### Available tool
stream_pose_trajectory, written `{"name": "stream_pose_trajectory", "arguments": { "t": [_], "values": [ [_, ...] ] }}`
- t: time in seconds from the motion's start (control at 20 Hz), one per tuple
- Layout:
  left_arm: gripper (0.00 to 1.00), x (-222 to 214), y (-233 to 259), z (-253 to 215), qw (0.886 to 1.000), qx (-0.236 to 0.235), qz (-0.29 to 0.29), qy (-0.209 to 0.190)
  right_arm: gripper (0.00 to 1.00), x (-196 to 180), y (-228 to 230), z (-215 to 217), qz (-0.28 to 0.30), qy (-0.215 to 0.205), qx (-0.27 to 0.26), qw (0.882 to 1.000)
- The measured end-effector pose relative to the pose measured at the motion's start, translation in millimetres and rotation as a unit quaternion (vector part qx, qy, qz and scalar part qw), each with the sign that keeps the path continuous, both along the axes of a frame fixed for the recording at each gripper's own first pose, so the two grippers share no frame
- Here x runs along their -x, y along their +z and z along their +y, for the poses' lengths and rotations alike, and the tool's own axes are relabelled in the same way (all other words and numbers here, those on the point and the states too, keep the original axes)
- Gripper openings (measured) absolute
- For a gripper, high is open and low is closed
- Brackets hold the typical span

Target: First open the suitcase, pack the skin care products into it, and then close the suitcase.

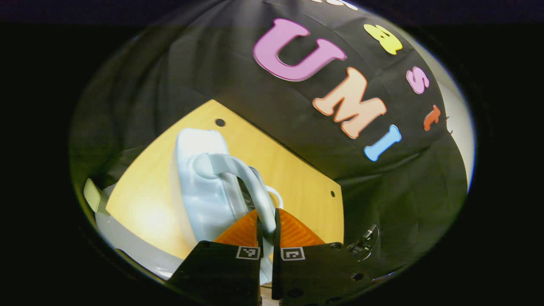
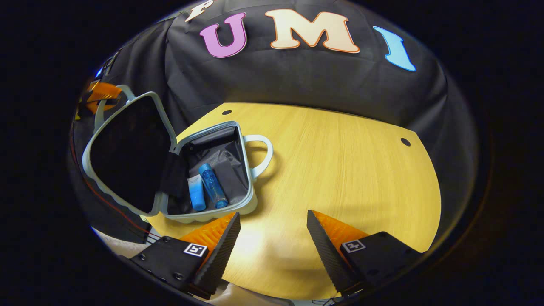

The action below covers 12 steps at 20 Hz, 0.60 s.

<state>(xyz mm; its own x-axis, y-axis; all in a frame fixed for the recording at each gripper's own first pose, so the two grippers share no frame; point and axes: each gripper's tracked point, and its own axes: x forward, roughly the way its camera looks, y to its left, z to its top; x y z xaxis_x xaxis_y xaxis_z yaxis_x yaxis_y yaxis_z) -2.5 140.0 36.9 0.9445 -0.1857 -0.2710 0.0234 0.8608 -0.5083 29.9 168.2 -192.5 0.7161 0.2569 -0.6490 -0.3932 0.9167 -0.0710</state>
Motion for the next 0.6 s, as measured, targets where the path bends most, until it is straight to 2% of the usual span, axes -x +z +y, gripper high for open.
{"name": "stream_pose_trajectory", "arguments": {
  "t": [0.15,0.2,0.25,0.4,0.45,0.5,0.6],
  "values": [
    [0.04,-37,-1,-38,0.998,0.02,0.016,-0.051,0.98,10,6,-15,0.0,-0.011,-0.008,1.0],
    [0.04,-47,-5,-47,0.998,0.02,0.023,-0.063,0.94,11,8,-19,-0.001,-0.016,-0.011,1.0],
    [0.04,-57,-9,-54,0.997,0.019,0.034,-0.074,0.98,12,6,-22,-0.001,-0.022,-0.016,1.0],
    [0.04,-90,-23,-73,0.993,0.014,0.071,-0.092,0.98,19,8,-35,0.003,-0.041,-0.029,0.999],
    [0.04,-101,-28,-79,0.992,0.012,0.085,-0.097,0.94,21,9,-40,0.002,-0.046,-0.031,0.998],
    [0.0,-111,-35,-84,0.99,0.009,0.099,-0.101,0.98,22,11,-44,0.0,-0.052,-0.033,0.998],
    [0.04,-132,-52,-96,0.986,0.006,0.13,-0.107,0.94,21,14,-51,-0.003,-0.065,-0.038,0.997]
  ]
}}
